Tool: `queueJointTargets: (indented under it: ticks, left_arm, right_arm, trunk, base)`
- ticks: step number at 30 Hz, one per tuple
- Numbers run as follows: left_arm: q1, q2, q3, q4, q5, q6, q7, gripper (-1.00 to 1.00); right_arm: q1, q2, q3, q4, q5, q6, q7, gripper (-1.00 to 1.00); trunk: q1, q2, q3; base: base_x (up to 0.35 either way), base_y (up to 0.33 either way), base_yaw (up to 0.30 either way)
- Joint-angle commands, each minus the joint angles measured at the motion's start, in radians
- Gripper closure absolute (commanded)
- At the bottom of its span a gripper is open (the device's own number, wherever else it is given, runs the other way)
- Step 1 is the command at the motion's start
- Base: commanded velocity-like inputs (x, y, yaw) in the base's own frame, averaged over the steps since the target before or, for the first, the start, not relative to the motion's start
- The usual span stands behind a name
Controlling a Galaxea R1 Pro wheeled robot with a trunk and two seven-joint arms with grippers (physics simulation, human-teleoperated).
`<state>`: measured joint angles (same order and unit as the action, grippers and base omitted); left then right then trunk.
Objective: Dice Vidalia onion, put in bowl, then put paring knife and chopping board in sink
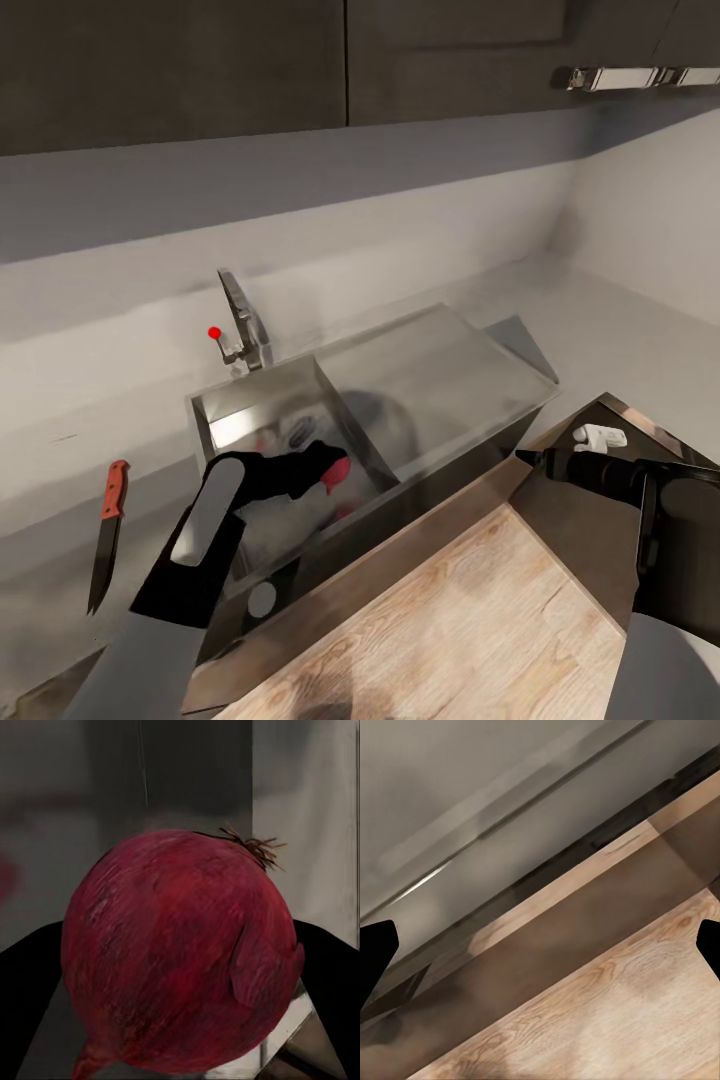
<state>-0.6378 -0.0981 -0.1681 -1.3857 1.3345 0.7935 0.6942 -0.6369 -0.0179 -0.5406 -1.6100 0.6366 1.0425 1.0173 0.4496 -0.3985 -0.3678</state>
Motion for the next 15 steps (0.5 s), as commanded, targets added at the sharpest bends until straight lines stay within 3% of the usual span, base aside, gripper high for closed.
queueJointTargets:
  ticks: [1, 6, 7, 12, 15]
  left_arm:
    - [0.008, 0.010, 0.000, -0.044, 0.034, 0.002, 0.041, 1.00]
    - [0.053, 0.025, -0.002, -0.166, 0.056, 0.004, 0.066, 1.00]
    - [0.061, 0.027, -0.002, -0.191, 0.059, 0.004, 0.068, 1.00]
    - [0.066, 0.026, -0.005, -0.217, 0.062, 0.005, 0.061, 1.00]
    - [0.069, 0.026, -0.005, -0.220, 0.062, 0.004, 0.011, 1.00]
  right_arm:
    - [-0.001, 0.000, -0.001, -0.001, 0.009, 0.005, 0.011, -1.00]
    - [0.000, -0.006, 0.000, -0.001, 0.009, 0.005, 0.028, -1.00]
    - [0.002, -0.014, 0.000, -0.001, 0.009, 0.002, 0.068, -1.00]
    - [0.013, -0.066, -0.002, -0.002, 0.008, 0.005, 0.173, -1.00]
    - [0.013, -0.075, -0.001, -0.002, 0.008, 0.005, 0.188, -1.00]
  trunk:
    - [0.001, -0.002, -0.002]
    - [0.001, -0.002, -0.002]
    - [0.001, -0.002, -0.002]
    - [0.001, -0.002, -0.002]
    - [0.001, -0.002, -0.002]
  base:
    - [0.000, 0.000, 0.000]
    - [0.000, 0.000, 0.000]
    - [-0.142, 0.000, 0.000]
    - [-0.203, 0.000, 0.000]
    - [-0.058, 0.000, 0.026]
